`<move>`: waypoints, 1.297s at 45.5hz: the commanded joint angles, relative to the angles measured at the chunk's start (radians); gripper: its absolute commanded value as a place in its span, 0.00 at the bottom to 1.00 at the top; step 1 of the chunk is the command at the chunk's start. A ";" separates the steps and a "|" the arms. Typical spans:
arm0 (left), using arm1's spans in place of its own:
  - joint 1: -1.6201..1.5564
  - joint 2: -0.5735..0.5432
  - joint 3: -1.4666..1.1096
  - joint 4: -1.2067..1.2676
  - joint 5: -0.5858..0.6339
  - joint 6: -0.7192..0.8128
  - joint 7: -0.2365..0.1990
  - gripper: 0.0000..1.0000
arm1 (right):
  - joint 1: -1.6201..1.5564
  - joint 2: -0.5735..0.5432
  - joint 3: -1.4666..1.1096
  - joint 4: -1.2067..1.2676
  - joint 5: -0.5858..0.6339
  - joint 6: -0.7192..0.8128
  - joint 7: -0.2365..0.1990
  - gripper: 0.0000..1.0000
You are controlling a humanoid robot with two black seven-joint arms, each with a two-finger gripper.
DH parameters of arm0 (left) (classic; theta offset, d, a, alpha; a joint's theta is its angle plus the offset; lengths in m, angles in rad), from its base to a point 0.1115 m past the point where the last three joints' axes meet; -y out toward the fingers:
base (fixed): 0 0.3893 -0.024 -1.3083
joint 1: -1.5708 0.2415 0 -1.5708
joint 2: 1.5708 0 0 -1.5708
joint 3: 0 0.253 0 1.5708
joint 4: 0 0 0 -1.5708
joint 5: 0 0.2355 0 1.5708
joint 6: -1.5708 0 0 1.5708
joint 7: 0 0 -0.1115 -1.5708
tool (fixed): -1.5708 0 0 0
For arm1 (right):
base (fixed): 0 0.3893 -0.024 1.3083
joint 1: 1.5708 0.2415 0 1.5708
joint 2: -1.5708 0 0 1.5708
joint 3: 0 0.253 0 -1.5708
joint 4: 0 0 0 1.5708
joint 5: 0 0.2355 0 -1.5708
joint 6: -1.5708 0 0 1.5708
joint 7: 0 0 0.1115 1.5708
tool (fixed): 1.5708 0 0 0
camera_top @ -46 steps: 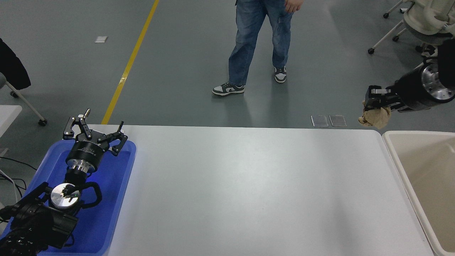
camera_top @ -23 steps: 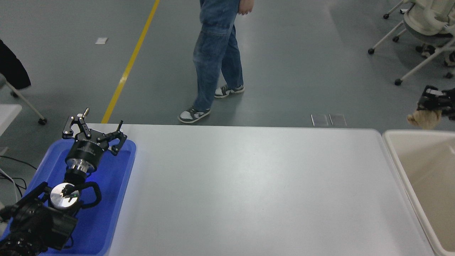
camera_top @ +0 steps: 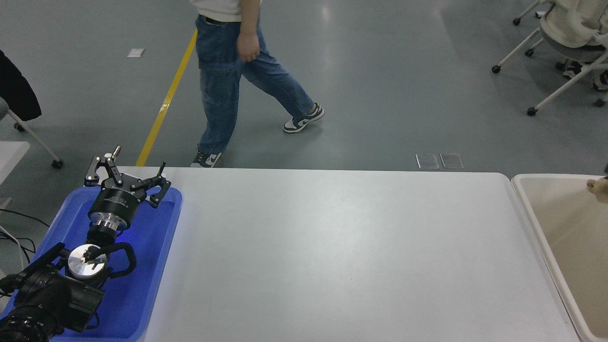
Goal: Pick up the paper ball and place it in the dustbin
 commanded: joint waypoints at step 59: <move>0.000 0.000 0.000 0.000 0.000 0.000 -0.001 1.00 | -0.184 0.278 0.164 -0.270 0.000 -0.227 0.005 1.00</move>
